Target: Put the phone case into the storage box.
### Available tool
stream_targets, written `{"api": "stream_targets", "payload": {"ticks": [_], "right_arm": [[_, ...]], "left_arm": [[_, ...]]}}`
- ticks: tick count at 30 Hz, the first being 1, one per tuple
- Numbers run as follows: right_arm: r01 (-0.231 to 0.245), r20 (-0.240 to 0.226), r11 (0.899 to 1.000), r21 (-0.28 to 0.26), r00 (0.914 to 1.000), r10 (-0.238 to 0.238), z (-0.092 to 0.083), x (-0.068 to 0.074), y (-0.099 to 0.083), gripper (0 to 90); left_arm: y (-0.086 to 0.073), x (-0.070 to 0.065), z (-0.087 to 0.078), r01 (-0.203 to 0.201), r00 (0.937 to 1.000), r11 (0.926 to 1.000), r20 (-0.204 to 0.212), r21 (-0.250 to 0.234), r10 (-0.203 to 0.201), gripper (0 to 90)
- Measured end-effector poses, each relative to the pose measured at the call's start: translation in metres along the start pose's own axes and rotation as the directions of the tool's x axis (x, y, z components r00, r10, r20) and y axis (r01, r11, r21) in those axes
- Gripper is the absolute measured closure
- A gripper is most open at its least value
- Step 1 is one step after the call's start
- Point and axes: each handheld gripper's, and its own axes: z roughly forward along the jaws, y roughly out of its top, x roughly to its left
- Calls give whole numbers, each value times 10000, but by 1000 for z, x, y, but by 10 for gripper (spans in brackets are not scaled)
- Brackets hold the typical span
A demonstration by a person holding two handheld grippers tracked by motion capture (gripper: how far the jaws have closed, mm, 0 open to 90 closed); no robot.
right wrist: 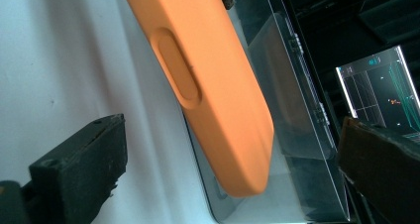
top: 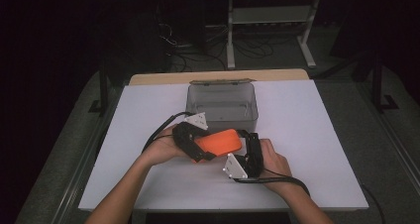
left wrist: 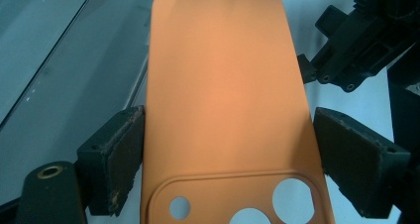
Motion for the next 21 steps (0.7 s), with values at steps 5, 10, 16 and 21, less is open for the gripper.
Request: {"api": "stream_targets", "payload": {"ticks": [5,10,16,21], "right_arm": [[394,183,9992,-16,9991,-394,-1,3,3,0],[763,345,9971,10,9965,-762,-1,6,5,0],[1123,498,9937,62,9924,-1125,-1,8,7,0],[1316,597,9912,103,9895,-1320,0,11,10,0]], "left_arm": [[0,0,0,1,10000,10000,-5,7,-1,153],[0,0,0,25,10000,10000,-23,5,-25,153],[0,1,1,102,9999,9999,-69,105,-101,153],[0,1,1,136,9999,9998,-105,113,-135,153]]}}
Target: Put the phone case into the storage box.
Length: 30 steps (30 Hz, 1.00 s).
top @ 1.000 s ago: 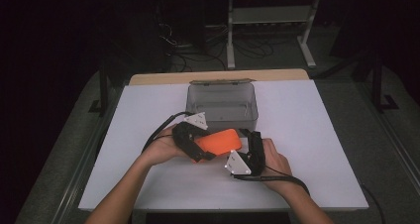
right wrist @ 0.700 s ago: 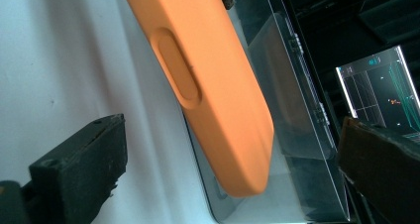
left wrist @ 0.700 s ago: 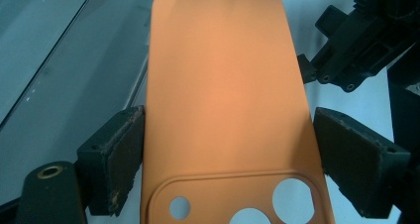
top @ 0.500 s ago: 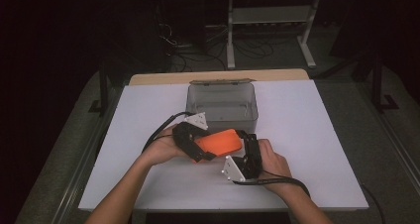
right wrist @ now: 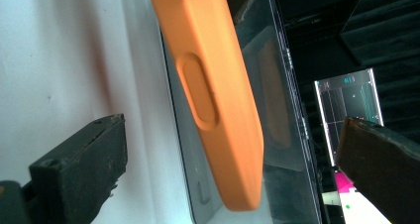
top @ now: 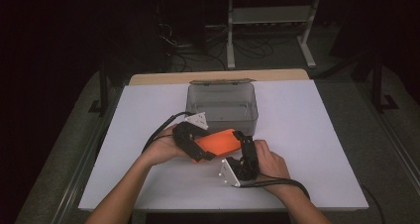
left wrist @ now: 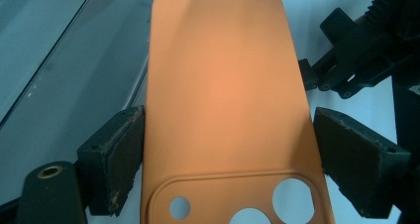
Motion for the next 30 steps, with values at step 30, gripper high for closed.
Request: {"api": "stream_targets", "payload": {"ticks": [30], "right_arm": [[2250,960,9743,-84,9700,-2232,-1,17,15,11]], "left_arm": [[1,-1,2,74,10000,9999,-30,140,-74,153]]}}
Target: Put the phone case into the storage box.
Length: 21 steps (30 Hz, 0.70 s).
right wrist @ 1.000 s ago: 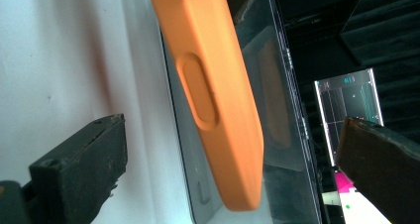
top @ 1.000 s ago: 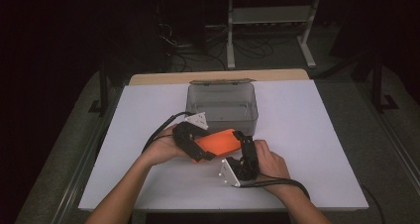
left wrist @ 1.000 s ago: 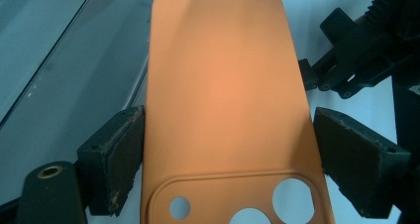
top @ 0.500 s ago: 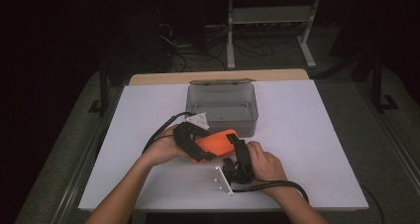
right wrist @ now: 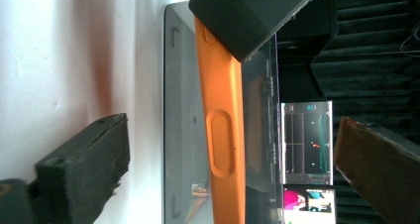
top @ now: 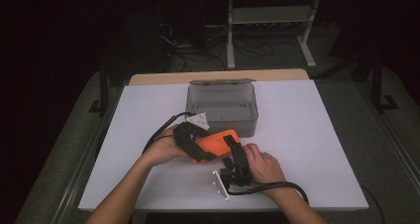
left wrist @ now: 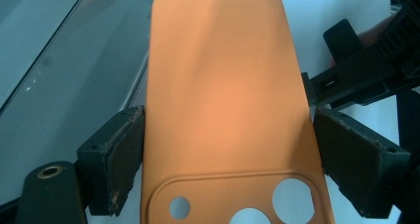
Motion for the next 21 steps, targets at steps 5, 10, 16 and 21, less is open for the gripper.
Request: {"api": "stream_targets", "payload": {"ticks": [5,10,16,21], "right_arm": [[-16,121,10000,19,9999,16,0,0,0,39],[87,235,10000,-26,9997,-86,-1,1,2,113],[162,319,9998,-88,9994,-159,-3,1,3,162],[254,330,9997,-57,9991,-252,-4,1,3,223]], "left_arm": [[0,0,1,15,10000,10000,19,19,-15,153],[0,0,1,40,10000,10000,1,35,-40,153],[0,0,1,27,10000,10000,21,46,-28,153],[0,-1,1,11,10000,10000,35,53,-12,153]]}}
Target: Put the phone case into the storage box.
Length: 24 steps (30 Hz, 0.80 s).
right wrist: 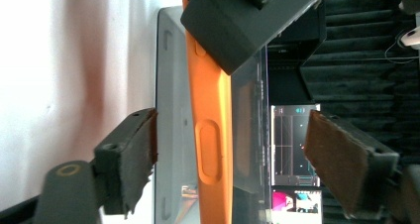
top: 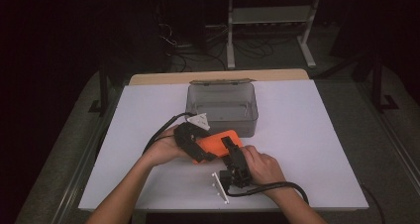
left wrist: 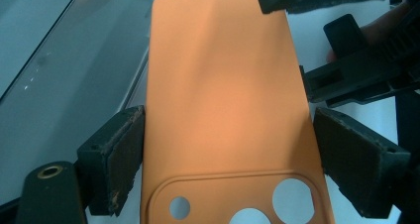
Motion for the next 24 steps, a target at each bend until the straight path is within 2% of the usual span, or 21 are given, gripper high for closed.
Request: {"api": "stream_targets", "payload": {"ticks": [5,15,24], "right_arm": [[96,-76,10000,5,9999,-96,-1,0,1,289],[289,-91,9993,227,9995,-287,1,2,1,355],[167,-184,9992,376,9997,-160,0,2,2,462]], "left_arm": [[0,-1,1,-14,10000,10000,15,41,14,153],[1,-1,1,9,10000,10000,19,34,-9,153],[1,-1,2,-5,10000,9999,22,101,4,153]]}}
